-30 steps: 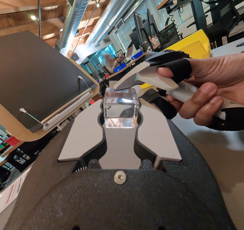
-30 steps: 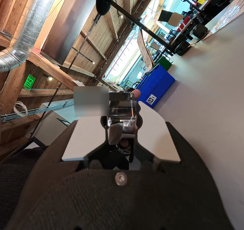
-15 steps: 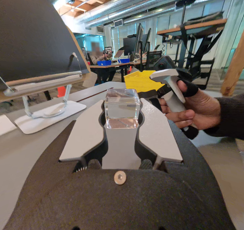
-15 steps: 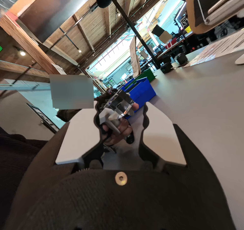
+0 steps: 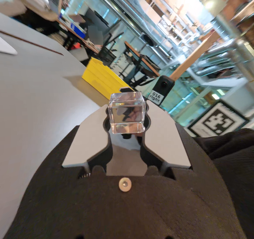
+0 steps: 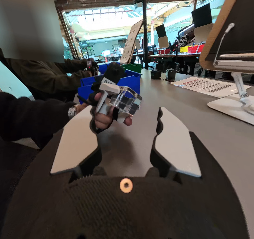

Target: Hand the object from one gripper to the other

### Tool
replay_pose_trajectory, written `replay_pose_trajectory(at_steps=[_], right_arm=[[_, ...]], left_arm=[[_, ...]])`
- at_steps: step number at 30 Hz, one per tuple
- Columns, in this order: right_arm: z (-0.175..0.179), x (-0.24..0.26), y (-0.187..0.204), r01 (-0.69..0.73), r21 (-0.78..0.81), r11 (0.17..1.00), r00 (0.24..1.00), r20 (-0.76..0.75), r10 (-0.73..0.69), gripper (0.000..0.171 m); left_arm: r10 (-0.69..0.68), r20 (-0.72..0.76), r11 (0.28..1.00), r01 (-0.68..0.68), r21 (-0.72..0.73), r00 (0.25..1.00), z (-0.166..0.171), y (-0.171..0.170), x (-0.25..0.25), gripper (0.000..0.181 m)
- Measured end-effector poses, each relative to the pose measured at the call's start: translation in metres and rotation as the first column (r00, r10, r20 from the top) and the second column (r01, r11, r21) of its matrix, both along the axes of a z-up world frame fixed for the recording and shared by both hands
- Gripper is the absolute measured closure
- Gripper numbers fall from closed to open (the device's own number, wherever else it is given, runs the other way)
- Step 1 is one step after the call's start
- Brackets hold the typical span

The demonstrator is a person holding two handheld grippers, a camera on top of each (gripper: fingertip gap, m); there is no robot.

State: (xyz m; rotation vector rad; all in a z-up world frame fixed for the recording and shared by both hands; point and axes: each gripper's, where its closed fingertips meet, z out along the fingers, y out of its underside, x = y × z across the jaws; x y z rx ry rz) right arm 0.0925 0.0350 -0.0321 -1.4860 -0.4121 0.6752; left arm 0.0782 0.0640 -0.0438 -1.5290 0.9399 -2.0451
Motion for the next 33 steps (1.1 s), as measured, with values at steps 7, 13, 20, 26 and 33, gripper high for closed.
replay_pose_trajectory(at_steps=[7,13,20,26,33], right_arm=[[-0.015,-0.017,-0.003,-0.012,0.051,0.999,0.973,0.229,0.000,0.087],[-0.024,-0.025,-0.005,-0.024,0.088,0.996,0.933,0.360,-0.009,0.095],[-0.027,-0.033,-0.010,-0.049,0.132,0.990,0.896,0.443,-0.015,0.122],[-0.027,-0.034,-0.012,-0.051,0.117,0.992,0.889,0.457,-0.008,0.124],[-0.024,-0.029,-0.009,-0.024,0.044,0.999,0.922,0.386,0.005,0.125]], left_arm=[[-0.260,-0.013,0.941,0.250,-0.226,0.966,-0.007,-0.025,0.001,0.133],[-0.395,-0.023,0.876,0.369,-0.309,0.918,-0.011,-0.047,0.001,0.134],[-0.447,-0.040,0.853,0.413,-0.318,0.894,-0.015,-0.059,0.002,0.134],[-0.460,-0.014,0.837,0.428,-0.340,0.888,-0.013,-0.061,0.000,0.133],[-0.363,-0.019,0.899,0.345,-0.271,0.932,-0.013,-0.052,0.005,0.101]])
